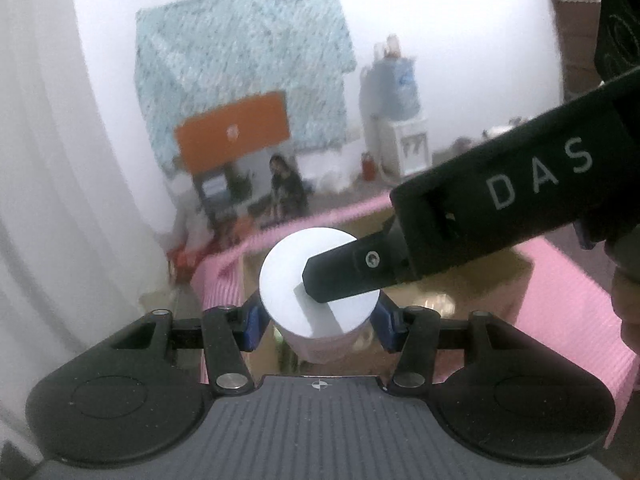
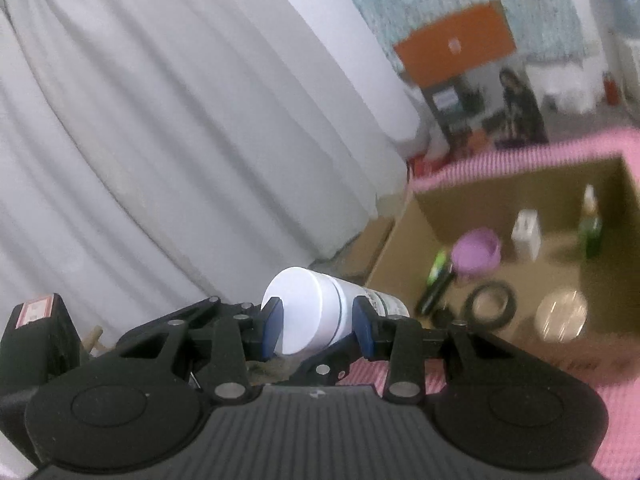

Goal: Organize rigid objects

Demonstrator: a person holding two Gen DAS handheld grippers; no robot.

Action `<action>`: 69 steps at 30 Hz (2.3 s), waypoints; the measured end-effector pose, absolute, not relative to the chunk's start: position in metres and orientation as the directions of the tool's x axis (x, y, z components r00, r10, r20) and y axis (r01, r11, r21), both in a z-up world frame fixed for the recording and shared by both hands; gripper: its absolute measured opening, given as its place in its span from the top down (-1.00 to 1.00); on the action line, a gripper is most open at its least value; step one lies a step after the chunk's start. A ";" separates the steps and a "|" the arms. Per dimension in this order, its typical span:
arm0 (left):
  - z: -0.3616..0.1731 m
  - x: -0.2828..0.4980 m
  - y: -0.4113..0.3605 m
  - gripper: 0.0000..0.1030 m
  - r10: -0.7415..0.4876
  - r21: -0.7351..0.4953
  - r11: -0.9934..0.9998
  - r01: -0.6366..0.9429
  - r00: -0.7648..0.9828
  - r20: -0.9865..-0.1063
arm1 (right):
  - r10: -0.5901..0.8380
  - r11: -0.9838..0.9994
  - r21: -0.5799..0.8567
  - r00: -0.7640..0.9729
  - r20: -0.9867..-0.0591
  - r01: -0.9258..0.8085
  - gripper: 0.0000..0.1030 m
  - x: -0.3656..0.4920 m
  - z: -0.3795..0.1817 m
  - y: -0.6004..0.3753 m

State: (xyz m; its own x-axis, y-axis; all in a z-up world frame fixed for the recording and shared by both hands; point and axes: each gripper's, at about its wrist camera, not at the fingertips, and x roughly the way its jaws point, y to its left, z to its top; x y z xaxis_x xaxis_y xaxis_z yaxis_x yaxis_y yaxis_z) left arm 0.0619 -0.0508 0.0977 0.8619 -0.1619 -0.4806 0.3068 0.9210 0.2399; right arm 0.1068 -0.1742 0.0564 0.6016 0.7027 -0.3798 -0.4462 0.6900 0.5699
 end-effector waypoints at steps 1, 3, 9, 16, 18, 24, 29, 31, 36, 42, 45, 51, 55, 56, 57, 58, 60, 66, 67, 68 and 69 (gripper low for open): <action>0.103 0.069 -0.055 -0.02 -0.173 0.242 0.917 0.316 0.864 -0.473 | 0.695 0.697 0.561 0.612 -0.378 -0.446 0.20 0.111 0.063 -0.179; 0.109 0.083 -0.065 -0.02 -0.193 0.241 0.911 0.335 0.862 -0.468 | 0.679 0.713 0.544 0.629 -0.378 -0.442 0.20 0.121 0.074 -0.187; 0.107 0.139 -0.097 -0.02 -0.266 0.181 0.892 0.414 0.804 -0.532 | 0.630 0.751 0.543 0.653 -0.420 -0.376 0.19 0.166 0.078 -0.220; 0.069 0.205 -0.125 -0.02 -0.326 0.041 0.881 0.471 0.667 -0.670 | 0.586 0.777 0.574 0.629 -0.510 -0.258 0.19 0.226 0.041 -0.254; 0.057 0.217 -0.132 -0.02 -0.333 0.011 0.879 0.477 0.630 -0.702 | 0.580 0.779 0.585 0.616 -0.533 -0.227 0.19 0.240 0.026 -0.263; 0.027 0.242 -0.151 -0.02 -0.342 -0.045 0.869 0.494 0.532 -0.774 | 0.550 0.800 0.578 0.578 -0.602 -0.160 0.19 0.258 -0.008 -0.281; 0.018 0.246 -0.159 -0.02 -0.360 -0.086 0.862 0.500 0.484 -0.797 | 0.517 0.830 0.536 0.567 -0.641 -0.150 0.19 0.264 -0.015 -0.284; 0.016 0.245 -0.164 -0.03 -0.360 -0.085 0.857 0.507 0.474 -0.804 | 0.507 0.838 0.527 0.561 -0.654 -0.143 0.17 0.266 -0.017 -0.286; 0.010 0.243 -0.173 -0.05 -0.362 -0.085 0.844 0.530 0.446 -0.818 | 0.474 0.862 0.487 0.561 -0.679 -0.141 0.07 0.267 -0.019 -0.286; 0.019 0.233 -0.166 -0.41 -0.372 -0.069 0.841 0.537 0.481 -0.794 | 0.445 0.881 0.445 0.602 -0.663 -0.161 -0.02 0.256 -0.008 -0.284; 0.029 0.226 -0.156 -0.42 -0.364 -0.048 0.848 0.528 0.513 -0.778 | 0.442 0.879 0.449 0.628 -0.640 -0.161 -0.02 0.249 0.002 -0.287; 0.053 0.200 -0.110 -0.45 -0.352 -0.028 0.872 0.490 0.586 -0.729 | 0.465 0.872 0.432 0.669 -0.579 -0.232 -0.02 0.230 0.036 -0.274; 0.054 0.190 -0.078 -0.44 -0.285 0.009 0.900 0.437 0.601 -0.747 | 0.528 0.849 0.398 0.599 -0.603 -0.348 -0.01 0.226 0.048 -0.240; 0.053 0.188 -0.073 -0.44 -0.279 0.010 0.901 0.433 0.597 -0.752 | 0.535 0.845 0.385 0.572 -0.623 -0.371 0.04 0.228 0.047 -0.229; 0.051 0.187 -0.068 -0.42 -0.275 0.009 0.902 0.432 0.591 -0.759 | 0.539 0.841 0.372 0.543 -0.644 -0.393 0.08 0.232 0.046 -0.218; 0.047 0.186 -0.064 -0.41 -0.274 0.006 0.902 0.432 0.583 -0.765 | 0.537 0.838 0.357 0.515 -0.668 -0.412 0.11 0.236 0.043 -0.207; 0.040 0.187 -0.060 -0.33 -0.267 0.005 0.902 0.433 0.565 -0.780 | 0.524 0.837 0.328 0.468 -0.712 -0.438 0.15 0.246 0.036 -0.187; 0.021 0.199 -0.054 -0.11 -0.279 -0.028 0.896 0.443 0.512 -0.813 | 0.450 0.850 0.294 0.313 -0.836 -0.438 0.52 0.289 -0.002 -0.144; 0.019 0.201 -0.054 -0.10 -0.272 -0.018 0.894 0.448 0.510 -0.816 | 0.430 0.854 0.280 0.294 -0.853 -0.439 0.52 0.295 -0.008 -0.138; 0.017 0.202 -0.054 -0.10 -0.268 -0.010 0.891 0.454 0.508 -0.819 | 0.412 0.858 0.267 0.277 -0.868 -0.440 0.54 0.301 -0.013 -0.134; 0.016 0.205 -0.055 -0.10 -0.266 -0.004 0.887 0.462 0.503 -0.822 | 0.393 0.861 0.253 0.263 -0.881 -0.441 0.55 0.303 -0.017 -0.129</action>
State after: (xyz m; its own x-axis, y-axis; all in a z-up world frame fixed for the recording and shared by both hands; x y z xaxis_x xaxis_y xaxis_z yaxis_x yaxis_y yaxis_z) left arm 0.2047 -0.0548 0.0156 0.5029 -0.2661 -0.8224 0.4621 0.8868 -0.0044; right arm 0.3025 -0.1294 -0.0172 0.2626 0.3931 -0.8812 -0.4407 0.8613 0.2529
